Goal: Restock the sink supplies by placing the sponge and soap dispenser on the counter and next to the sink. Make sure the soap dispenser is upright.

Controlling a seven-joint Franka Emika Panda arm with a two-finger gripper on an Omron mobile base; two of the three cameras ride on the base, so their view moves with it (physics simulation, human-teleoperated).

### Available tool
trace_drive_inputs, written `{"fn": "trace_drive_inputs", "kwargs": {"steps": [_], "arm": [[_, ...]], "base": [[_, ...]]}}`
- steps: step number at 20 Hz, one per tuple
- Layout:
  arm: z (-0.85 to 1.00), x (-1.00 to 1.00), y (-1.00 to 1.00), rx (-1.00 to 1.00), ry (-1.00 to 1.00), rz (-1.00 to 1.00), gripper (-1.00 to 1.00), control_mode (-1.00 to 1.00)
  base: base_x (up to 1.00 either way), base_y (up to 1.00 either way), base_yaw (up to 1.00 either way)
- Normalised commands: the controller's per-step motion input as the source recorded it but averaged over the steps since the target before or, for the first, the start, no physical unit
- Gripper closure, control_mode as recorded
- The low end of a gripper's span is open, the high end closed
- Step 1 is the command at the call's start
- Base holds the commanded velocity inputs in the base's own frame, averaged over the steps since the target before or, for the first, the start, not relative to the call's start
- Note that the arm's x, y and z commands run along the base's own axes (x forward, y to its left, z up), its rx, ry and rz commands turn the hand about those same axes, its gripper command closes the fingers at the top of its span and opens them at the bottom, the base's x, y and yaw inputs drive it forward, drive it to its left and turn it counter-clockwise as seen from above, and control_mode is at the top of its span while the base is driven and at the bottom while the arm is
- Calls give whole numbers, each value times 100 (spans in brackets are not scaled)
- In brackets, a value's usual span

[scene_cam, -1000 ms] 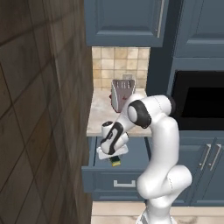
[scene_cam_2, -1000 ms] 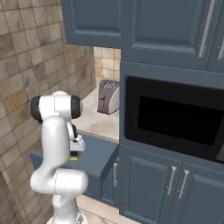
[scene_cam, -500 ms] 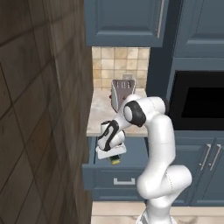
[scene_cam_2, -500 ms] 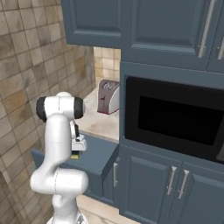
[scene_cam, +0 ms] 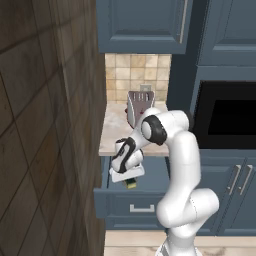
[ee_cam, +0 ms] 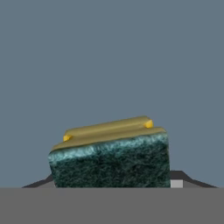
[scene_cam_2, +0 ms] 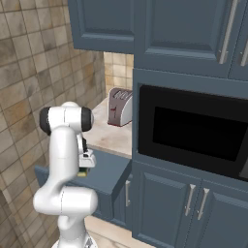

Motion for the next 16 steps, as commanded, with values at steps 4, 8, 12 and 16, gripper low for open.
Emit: {"fn": "trace_drive_inputs", "kwargs": {"steps": [4,8,12,16], "arm": [[0,-63,-15,0,0,0,100,-100],[0,-98,-25,2,0,0,100,-100],[43,-74,-14,1,-9,-2,100,-100],[100,-7,0,0,-15,-1,100,-100]], "base": [[0,0,0],[0,0,0],[0,0,0],[0,0,0]]}}
